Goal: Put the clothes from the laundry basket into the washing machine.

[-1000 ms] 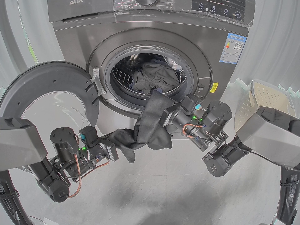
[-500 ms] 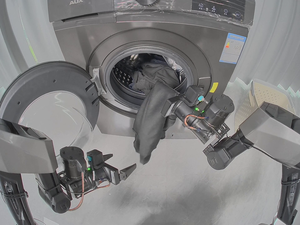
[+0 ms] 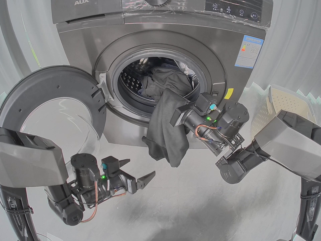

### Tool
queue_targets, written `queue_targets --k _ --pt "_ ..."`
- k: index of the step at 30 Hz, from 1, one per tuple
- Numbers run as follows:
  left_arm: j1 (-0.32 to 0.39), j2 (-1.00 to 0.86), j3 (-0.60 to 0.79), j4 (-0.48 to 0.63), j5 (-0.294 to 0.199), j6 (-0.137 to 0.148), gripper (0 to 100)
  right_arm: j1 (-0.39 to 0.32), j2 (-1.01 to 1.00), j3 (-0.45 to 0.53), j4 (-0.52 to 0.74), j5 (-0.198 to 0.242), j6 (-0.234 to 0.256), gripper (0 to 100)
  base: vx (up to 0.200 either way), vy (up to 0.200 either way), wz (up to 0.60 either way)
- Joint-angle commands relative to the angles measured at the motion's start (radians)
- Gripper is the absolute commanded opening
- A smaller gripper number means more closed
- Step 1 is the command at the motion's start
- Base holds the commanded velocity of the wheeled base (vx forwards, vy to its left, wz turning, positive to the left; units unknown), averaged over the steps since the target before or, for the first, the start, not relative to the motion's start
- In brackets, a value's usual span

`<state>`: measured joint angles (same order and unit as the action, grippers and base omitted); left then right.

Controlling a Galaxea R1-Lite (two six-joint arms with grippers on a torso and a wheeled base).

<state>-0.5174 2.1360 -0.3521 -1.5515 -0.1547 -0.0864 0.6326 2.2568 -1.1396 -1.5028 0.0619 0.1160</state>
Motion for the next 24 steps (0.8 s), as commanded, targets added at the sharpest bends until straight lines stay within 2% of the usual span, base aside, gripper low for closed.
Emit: queue_targets --k 1,10,17,20,24 --pt "-0.004 0.088 -0.246 0.002 -0.003 -0.004 100 0.024 -0.002 0.012 -0.001 -0.002 0.001 0 0.0 0.0 0.0" --pt "0.002 0.188 -0.401 0.004 -0.009 -0.004 100 0.059 -0.011 0.029 0.001 -0.002 0.001 0 0.0 0.0 0.0" --pt "0.028 0.292 -0.544 0.007 -0.002 -0.004 100 0.133 -0.069 0.132 -0.004 -0.024 0.01 0 0.0 0.0 0.0" --pt "0.034 0.305 -0.562 0.008 0.001 -0.004 100 0.153 -0.086 0.162 -0.007 -0.025 0.013 0 0.0 0.0 0.0" --pt "0.043 0.334 -0.59 0.025 0.004 0.0 100 0.185 -0.123 0.198 -0.008 -0.05 0.024 0 0.0 0.0 0.0"
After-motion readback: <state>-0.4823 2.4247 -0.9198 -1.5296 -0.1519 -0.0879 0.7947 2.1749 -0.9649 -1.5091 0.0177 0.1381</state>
